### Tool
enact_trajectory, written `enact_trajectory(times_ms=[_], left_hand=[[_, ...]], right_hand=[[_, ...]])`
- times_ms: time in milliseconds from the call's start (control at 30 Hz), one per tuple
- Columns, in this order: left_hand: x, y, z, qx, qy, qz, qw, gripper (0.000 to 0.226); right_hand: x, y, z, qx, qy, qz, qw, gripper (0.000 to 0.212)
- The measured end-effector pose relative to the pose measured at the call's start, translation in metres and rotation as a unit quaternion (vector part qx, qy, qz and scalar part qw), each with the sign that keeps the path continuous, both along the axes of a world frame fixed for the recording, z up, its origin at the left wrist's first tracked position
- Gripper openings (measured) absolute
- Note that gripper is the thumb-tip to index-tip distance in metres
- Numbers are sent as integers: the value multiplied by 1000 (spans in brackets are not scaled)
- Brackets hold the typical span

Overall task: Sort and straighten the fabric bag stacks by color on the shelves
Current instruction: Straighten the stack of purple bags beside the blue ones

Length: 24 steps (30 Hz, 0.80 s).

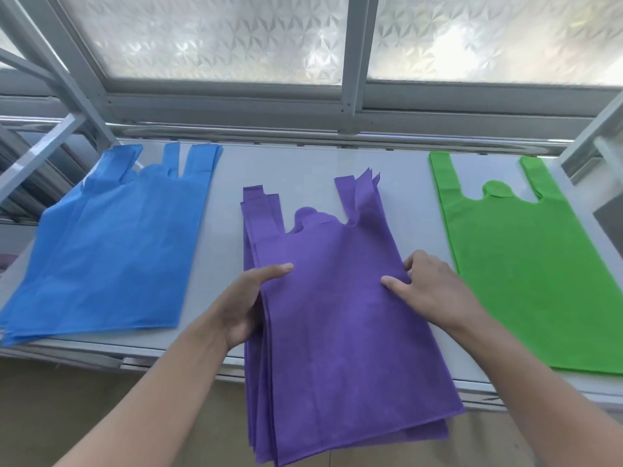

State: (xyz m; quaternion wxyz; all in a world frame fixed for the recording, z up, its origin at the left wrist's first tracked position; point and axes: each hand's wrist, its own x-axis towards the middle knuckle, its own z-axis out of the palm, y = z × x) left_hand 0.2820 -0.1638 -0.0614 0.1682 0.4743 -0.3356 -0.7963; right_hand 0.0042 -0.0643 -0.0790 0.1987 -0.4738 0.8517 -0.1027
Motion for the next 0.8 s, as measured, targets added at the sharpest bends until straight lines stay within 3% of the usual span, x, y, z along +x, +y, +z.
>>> enact_trajectory(times_ms=[167, 267, 367, 467, 533, 633, 733, 800], left_hand=[[-25, 8, 19, -7, 62, 95, 993, 22], [-33, 7, 27, -34, 93, 135, 986, 25], [-34, 16, 24, 4, 141, 166, 976, 25], [-31, 25, 17, 58, 187, 155, 968, 42], [-31, 26, 12, 65, 200, 141, 968, 45], [-34, 25, 16, 68, 197, 133, 969, 39], [-40, 23, 26, 56, 234, 142, 960, 40], [-46, 23, 33, 51, 260, 142, 954, 45]], right_hand=[[-10, -4, 7, -3, -74, -44, 996, 54], [-12, 5, 15, -19, -132, -81, 988, 60], [-7, 24, 16, -9, -120, -57, 991, 70], [-3, 35, 2, -108, -104, -33, 988, 49], [-6, 29, -3, -163, -208, -58, 963, 43], [-15, 5, -5, -209, -347, -97, 909, 71], [-17, -22, 13, -206, -460, -118, 856, 54], [-17, -31, 27, -173, -538, -148, 812, 66]])
